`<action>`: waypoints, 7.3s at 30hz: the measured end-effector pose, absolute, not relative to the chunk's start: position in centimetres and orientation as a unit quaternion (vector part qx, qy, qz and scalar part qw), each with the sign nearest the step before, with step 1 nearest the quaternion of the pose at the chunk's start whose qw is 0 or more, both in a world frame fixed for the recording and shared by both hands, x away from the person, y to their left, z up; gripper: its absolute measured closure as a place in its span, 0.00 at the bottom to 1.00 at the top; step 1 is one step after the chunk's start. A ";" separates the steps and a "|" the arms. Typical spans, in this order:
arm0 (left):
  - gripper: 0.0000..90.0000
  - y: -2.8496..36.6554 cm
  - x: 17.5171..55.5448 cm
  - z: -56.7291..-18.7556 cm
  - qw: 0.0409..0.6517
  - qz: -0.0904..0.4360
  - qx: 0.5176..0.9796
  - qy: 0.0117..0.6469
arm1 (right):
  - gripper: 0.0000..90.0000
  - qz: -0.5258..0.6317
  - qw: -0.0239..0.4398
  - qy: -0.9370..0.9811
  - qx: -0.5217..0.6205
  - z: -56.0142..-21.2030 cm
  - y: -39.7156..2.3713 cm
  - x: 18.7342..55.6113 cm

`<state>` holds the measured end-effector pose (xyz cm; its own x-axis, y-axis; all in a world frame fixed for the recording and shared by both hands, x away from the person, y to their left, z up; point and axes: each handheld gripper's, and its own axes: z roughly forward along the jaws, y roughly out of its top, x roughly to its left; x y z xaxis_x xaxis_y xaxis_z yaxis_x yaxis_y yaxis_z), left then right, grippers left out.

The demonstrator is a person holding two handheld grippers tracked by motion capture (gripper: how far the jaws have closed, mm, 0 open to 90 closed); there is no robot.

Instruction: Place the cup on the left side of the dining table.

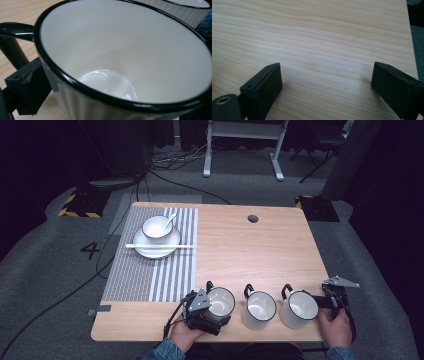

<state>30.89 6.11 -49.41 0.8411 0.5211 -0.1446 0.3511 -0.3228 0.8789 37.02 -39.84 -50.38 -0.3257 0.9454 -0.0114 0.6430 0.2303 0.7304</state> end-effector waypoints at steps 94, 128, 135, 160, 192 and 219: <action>0.03 22.2 34.0 -40.9 0.465 0.289 0.662 0.512 | 0.11 0.320 0.236 0.747 0.533 -50.4 -39.8 37.0; 0.03 23.7 38.6 -46.0 0.365 0.243 0.683 0.585 | 0.11 0.320 0.237 0.747 0.533 -50.4 -39.8 37.0; 0.03 24.0 38.9 -46.7 0.354 0.230 0.689 0.589 | 0.11 0.320 0.237 0.747 0.533 -50.4 -39.8 37.0; 0.03 24.0 37.4 -47.5 0.350 0.243 0.698 0.576 | 0.11 0.320 0.236 0.747 0.533 -50.4 -39.8 37.0; 0.00 26.0 32.1 -44.6 0.396 0.246 0.679 0.567 | 0.11 0.321 0.235 0.746 0.535 -50.4 -39.8 37.1; 0.04 28.7 26.0 -44.0 0.372 0.227 0.733 0.523 | 0.11 0.321 0.235 0.746 0.535 -50.4 -39.8 37.1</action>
